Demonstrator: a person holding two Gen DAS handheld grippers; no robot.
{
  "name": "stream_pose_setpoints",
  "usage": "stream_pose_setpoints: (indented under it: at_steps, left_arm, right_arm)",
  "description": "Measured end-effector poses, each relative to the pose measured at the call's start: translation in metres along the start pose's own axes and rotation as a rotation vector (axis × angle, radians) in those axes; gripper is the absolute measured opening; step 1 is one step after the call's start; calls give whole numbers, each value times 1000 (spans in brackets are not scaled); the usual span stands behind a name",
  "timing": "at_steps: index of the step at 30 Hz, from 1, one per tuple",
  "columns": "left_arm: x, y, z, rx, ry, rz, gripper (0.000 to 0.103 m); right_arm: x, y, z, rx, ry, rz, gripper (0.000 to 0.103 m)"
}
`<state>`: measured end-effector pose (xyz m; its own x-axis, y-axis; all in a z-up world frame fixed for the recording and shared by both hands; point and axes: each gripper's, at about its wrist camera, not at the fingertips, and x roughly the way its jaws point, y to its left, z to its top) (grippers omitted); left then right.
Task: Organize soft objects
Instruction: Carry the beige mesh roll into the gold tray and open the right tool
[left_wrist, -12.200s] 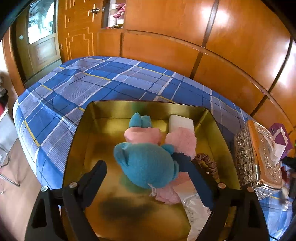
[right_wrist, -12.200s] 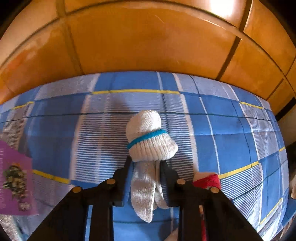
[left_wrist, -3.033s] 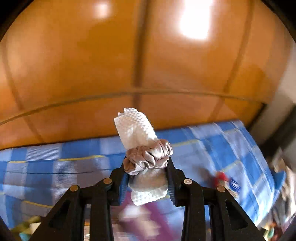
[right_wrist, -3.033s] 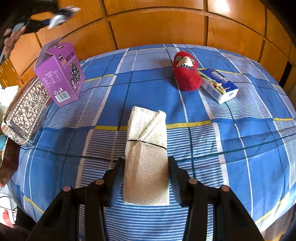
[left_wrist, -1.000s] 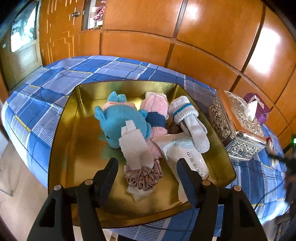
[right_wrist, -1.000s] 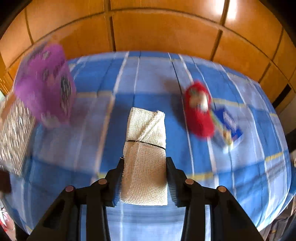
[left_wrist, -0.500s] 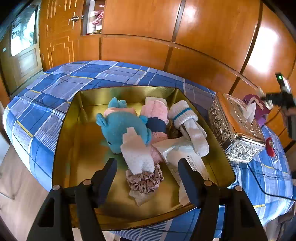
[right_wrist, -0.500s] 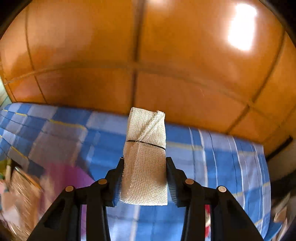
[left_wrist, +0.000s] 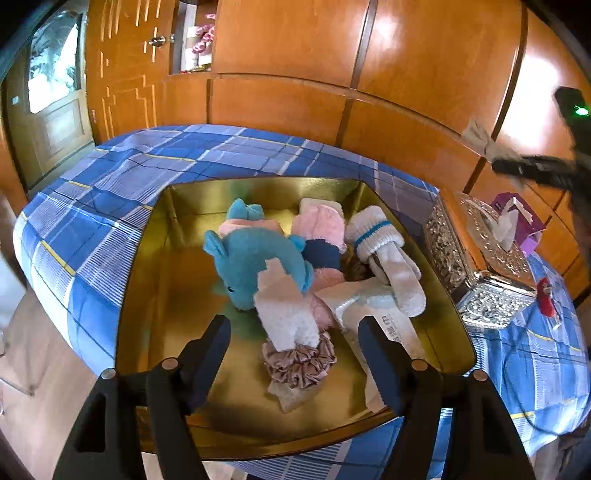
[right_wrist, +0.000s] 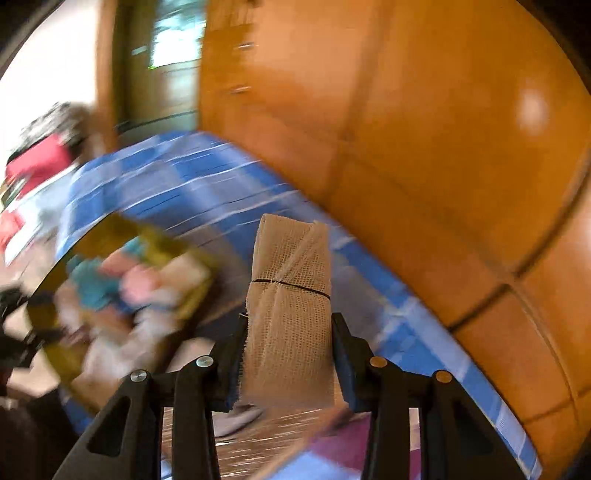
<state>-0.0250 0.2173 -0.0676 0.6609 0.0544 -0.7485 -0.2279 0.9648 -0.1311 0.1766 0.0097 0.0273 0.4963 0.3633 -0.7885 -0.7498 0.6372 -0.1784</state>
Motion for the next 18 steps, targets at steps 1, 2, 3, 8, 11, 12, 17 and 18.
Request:
stream_pose_setpoints:
  at_steps: [1,2,3,8,11,12,17,18]
  left_arm:
    - [-1,1,0,-2,-5,11,74]
    - [-2,1,1,-7,-8,19,74]
    - [-2,3,1,-12,-9,27,74]
    - [-6,8,1,-20,-26,77,75]
    - [-9,8,1,-15,-37,93,75]
    - [-10,8,1,-16,-41,93,75]
    - [-13,9,2,-17,-53,100,76]
    - [-13,10,3,-19,-55,104,76]
  right_arm:
    - [-2,16,-4,-13,7,19,41]
    - [-1,30,-8,-19,12,38,41]
    - [-1,37,-10,-19,12,52,41]
    - [-7,82,-21,23,-8,120,41]
    - [-6,109,-24,12,-4,141,41]
    - [-4,122,-27,-1,0,147,41]
    - [15,160,-32,-20,49,150,41]
    - [19,165,-33,-17,60,149,41]
